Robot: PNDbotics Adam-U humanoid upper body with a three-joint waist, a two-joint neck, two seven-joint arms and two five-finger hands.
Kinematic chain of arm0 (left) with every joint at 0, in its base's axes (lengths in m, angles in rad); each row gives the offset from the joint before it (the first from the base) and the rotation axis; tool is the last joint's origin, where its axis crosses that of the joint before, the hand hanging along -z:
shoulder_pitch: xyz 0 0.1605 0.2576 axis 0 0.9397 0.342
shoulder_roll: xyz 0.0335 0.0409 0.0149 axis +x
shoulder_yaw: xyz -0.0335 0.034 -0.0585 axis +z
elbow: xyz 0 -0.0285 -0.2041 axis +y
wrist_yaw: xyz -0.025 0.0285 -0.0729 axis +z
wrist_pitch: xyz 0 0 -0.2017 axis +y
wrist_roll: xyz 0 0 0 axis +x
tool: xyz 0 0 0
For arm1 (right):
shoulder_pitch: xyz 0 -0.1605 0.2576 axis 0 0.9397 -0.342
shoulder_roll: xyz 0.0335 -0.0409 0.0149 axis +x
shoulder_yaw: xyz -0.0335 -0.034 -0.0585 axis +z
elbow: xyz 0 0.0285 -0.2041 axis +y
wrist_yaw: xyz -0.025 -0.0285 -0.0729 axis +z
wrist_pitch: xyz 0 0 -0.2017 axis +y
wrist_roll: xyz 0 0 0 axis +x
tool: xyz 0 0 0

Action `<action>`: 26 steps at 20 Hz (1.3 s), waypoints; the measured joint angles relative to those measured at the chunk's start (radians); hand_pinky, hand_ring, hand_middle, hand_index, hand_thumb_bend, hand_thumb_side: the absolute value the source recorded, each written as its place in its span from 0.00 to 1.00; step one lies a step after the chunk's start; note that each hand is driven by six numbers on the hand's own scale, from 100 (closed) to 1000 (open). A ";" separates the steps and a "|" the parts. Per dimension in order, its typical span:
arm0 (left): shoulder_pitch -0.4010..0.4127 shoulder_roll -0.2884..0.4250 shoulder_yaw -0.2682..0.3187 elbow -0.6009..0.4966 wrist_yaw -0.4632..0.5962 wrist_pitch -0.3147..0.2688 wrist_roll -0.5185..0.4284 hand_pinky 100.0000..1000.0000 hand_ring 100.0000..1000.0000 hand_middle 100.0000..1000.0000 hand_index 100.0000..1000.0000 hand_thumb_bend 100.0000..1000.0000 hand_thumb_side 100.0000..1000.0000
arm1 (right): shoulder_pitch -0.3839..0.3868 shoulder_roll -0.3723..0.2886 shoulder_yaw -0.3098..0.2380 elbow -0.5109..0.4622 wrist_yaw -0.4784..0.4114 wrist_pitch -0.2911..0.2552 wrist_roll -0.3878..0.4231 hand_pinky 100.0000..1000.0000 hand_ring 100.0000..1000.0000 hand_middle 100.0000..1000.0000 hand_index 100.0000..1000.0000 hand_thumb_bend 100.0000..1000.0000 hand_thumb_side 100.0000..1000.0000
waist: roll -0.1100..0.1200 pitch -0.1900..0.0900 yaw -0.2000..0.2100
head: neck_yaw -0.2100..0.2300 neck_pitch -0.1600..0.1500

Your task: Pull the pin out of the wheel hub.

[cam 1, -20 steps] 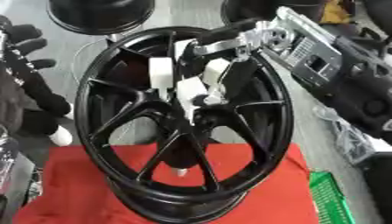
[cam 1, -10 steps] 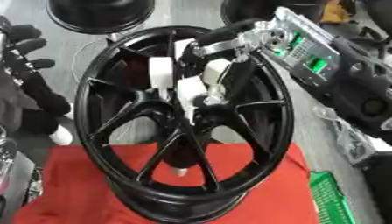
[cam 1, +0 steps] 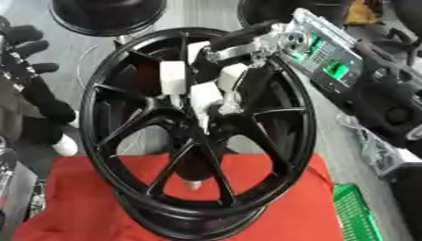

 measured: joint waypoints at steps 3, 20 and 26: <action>0.000 0.000 0.000 0.000 0.000 0.001 -0.001 0.63 0.78 0.67 0.68 0.07 0.71 | 0.001 0.004 -0.003 0.000 0.004 -0.001 0.000 0.72 0.71 0.53 0.75 0.17 0.25 | 0.000 0.000 0.000 | 0.000 0.000; 0.000 0.000 0.000 0.000 0.000 0.001 -0.009 0.62 0.78 0.67 0.68 0.06 0.71 | 0.009 0.009 -0.008 0.001 0.028 0.019 -0.040 0.70 0.66 0.43 0.64 0.13 0.27 | 0.000 0.000 -0.002 | -0.002 0.000; 0.000 0.000 -0.001 -0.001 0.000 0.003 -0.011 0.62 0.79 0.67 0.68 0.06 0.71 | 0.012 0.009 -0.005 -0.003 0.032 0.037 -0.068 0.69 0.64 0.41 0.63 0.14 0.27 | -0.001 0.000 -0.004 | -0.005 0.000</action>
